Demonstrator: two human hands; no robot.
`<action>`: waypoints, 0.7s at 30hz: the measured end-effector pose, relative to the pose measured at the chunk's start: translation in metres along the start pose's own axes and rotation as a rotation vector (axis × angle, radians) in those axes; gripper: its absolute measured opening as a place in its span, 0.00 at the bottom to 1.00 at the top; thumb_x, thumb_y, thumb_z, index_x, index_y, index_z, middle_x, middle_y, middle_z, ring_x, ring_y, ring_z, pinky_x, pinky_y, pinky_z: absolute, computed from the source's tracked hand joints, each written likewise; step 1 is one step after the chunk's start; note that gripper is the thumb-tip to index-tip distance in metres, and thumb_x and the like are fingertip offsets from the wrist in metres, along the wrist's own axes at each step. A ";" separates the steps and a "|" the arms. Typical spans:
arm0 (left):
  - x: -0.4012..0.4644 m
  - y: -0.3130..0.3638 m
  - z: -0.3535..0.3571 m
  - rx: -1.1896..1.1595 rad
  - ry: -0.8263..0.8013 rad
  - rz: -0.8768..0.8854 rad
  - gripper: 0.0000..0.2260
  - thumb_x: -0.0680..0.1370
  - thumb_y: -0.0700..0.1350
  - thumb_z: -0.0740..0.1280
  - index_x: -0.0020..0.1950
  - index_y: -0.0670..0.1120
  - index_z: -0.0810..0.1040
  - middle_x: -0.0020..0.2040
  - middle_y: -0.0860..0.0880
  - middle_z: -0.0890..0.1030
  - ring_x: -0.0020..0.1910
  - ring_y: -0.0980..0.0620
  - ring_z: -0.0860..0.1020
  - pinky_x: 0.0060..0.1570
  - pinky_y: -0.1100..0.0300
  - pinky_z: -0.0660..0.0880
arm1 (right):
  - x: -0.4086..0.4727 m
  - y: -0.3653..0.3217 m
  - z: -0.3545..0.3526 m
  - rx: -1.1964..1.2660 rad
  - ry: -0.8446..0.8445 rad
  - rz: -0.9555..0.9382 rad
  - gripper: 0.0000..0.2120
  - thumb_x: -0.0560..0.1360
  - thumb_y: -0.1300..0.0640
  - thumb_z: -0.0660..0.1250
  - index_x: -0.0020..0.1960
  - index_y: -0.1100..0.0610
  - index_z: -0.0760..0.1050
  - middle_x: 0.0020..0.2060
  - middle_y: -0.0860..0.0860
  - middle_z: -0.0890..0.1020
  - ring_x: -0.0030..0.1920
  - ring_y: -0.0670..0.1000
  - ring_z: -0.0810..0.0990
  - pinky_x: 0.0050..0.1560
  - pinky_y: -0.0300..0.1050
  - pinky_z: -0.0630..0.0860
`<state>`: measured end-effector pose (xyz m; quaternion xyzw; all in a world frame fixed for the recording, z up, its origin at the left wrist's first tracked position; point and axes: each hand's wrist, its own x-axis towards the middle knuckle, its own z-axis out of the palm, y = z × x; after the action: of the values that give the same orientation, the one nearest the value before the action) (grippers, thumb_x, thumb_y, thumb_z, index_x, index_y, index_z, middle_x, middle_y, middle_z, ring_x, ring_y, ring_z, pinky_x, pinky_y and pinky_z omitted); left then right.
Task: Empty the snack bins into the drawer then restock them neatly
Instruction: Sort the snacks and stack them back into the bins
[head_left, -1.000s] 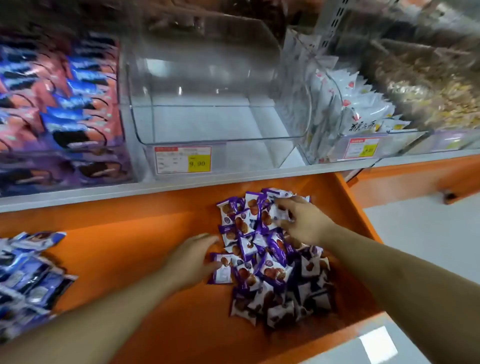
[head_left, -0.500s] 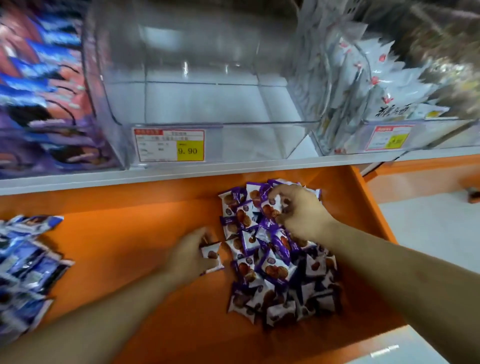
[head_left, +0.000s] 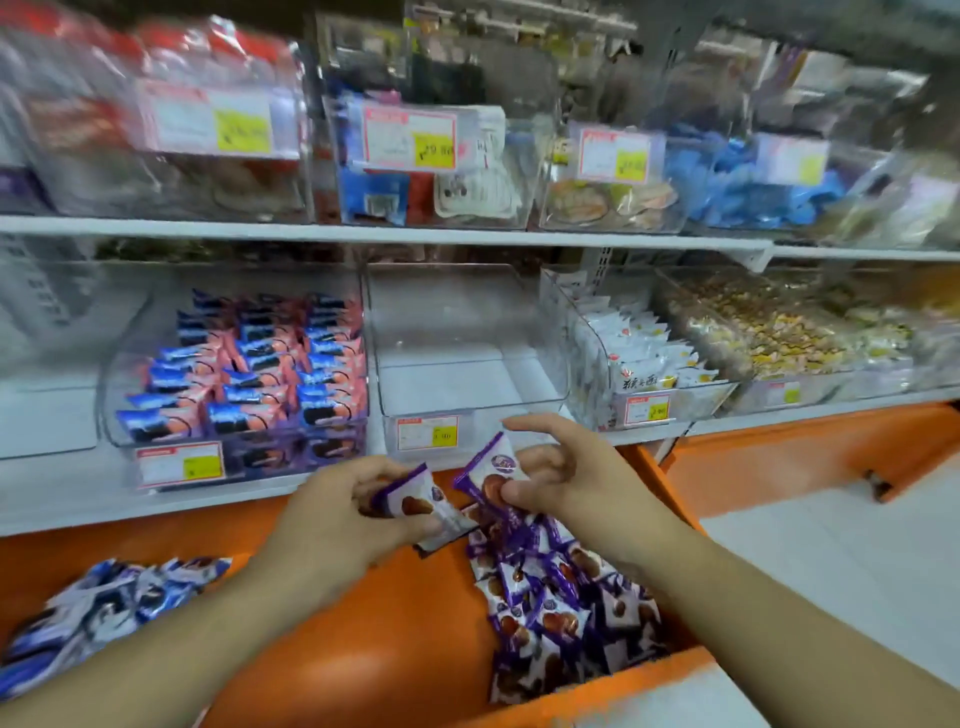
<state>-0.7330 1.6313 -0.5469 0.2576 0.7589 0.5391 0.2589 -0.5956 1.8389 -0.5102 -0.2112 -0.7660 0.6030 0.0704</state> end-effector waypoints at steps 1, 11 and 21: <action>-0.009 0.011 -0.010 -0.001 0.021 0.036 0.13 0.69 0.44 0.83 0.49 0.54 0.85 0.45 0.54 0.87 0.33 0.55 0.83 0.29 0.58 0.74 | -0.010 -0.009 0.005 0.034 0.018 0.008 0.23 0.74 0.63 0.78 0.66 0.49 0.78 0.42 0.53 0.83 0.43 0.50 0.84 0.49 0.38 0.79; -0.032 0.053 -0.069 -0.175 -0.011 0.118 0.12 0.71 0.38 0.79 0.48 0.53 0.84 0.50 0.48 0.87 0.51 0.47 0.86 0.57 0.51 0.80 | -0.015 -0.066 0.035 -0.058 0.044 -0.091 0.17 0.72 0.51 0.80 0.60 0.43 0.83 0.57 0.49 0.84 0.56 0.53 0.85 0.62 0.56 0.82; 0.009 0.030 -0.075 -0.178 0.123 0.008 0.29 0.71 0.32 0.79 0.65 0.56 0.80 0.58 0.57 0.85 0.52 0.66 0.83 0.52 0.62 0.82 | 0.053 -0.050 0.034 -0.245 -0.024 -0.167 0.15 0.77 0.51 0.76 0.63 0.40 0.81 0.58 0.42 0.84 0.58 0.43 0.83 0.62 0.50 0.80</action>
<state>-0.7868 1.5942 -0.4983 0.2030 0.7214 0.6202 0.2316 -0.6674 1.8209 -0.4796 -0.1467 -0.8496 0.4995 0.0848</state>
